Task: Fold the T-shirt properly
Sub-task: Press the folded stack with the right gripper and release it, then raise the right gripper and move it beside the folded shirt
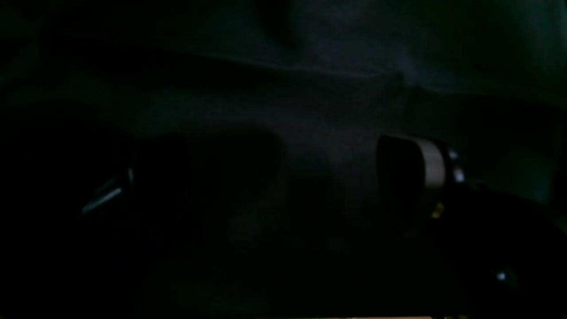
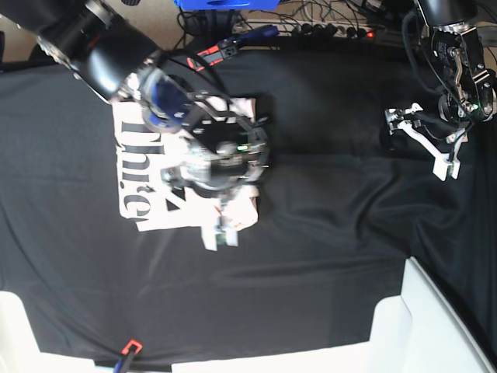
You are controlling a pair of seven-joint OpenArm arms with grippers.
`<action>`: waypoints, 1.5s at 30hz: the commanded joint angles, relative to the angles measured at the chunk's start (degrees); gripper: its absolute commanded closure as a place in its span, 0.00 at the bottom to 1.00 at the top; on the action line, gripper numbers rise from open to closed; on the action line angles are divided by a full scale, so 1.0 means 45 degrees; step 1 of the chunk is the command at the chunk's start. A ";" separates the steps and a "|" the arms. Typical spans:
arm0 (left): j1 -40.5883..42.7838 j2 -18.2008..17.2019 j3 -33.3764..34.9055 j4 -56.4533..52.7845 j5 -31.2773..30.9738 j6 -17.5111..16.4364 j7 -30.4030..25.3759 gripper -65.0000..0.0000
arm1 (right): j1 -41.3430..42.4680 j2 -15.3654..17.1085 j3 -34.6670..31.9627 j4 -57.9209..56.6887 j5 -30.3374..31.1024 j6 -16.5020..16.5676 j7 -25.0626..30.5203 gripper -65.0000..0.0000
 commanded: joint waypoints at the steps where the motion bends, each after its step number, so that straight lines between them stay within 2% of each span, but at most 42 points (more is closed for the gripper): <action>1: -0.0077 -0.0247 -0.0051 0.0163 -0.0116 -0.0065 -0.0180 0.00 | -0.0033 -0.0043 0.0242 0.0215 -0.0134 -0.0047 0.0476 0.70; 3: -0.0077 -0.0227 0.0007 0.0163 -0.0116 -0.0065 -0.0180 0.00 | -0.0541 0.0035 0.0652 0.0235 -0.0115 -0.0047 0.1003 0.95; 4: -0.0038 -0.0227 0.0007 0.0163 -0.0116 -0.0065 -0.0180 0.00 | -0.0815 0.0035 0.0769 0.0235 -0.0115 -0.0047 0.1159 1.00; 7: 0.0021 -0.0208 -0.0012 0.0163 -0.0116 -0.0065 -0.0180 0.00 | -0.1498 -0.0043 0.0828 0.0235 -0.0115 -0.0047 0.1648 0.96; 14: 0.0138 -0.0247 -0.0149 0.0144 -0.0116 -0.0065 -0.0219 0.00 | -0.2612 -0.0453 0.0789 0.0001 -0.0095 -0.0047 0.3074 0.98; 22: 0.0040 -0.0188 -0.0090 0.0183 -0.0135 -0.0065 -0.0219 0.00 | -0.3647 -0.1566 0.0750 -0.1289 -0.0095 -0.0047 0.4363 0.98; 28: 0.0040 -0.0188 -0.0129 0.0163 -0.0135 -0.0065 -0.0238 0.00 | -0.4331 -0.1606 0.0750 -0.2090 -0.0076 -0.0047 0.5262 0.98; 32: 0.0040 -0.0188 -0.0071 0.0163 -0.0155 -0.0065 -0.0238 0.00 | -0.4390 -0.1508 0.0750 -0.1699 -0.0076 -0.0047 0.5047 0.98; 35: 0.0021 -0.0169 -0.0051 0.0163 -0.0155 -0.0065 -0.0238 0.00 | -0.4390 -0.1488 0.0750 -0.0195 -0.0095 -0.0047 0.3640 0.98; 39: 0.0021 -0.0169 -0.0090 0.0163 -0.0155 -0.0065 -0.0238 0.00 | -0.4233 -0.1449 0.0808 0.1856 -0.0134 -0.0047 0.2371 0.97; 43: 0.0021 -0.0169 -0.0129 0.0163 -0.0135 -0.0065 -0.0238 0.00 | -0.3120 -0.0551 0.0965 0.1974 -0.0115 -0.0047 0.1784 0.97; 45: 0.0021 -0.0188 -0.0129 0.0163 -0.0135 -0.0065 -0.0238 0.00 | -0.2905 -0.0336 0.1902 0.1544 -0.0115 -0.0047 0.1804 0.97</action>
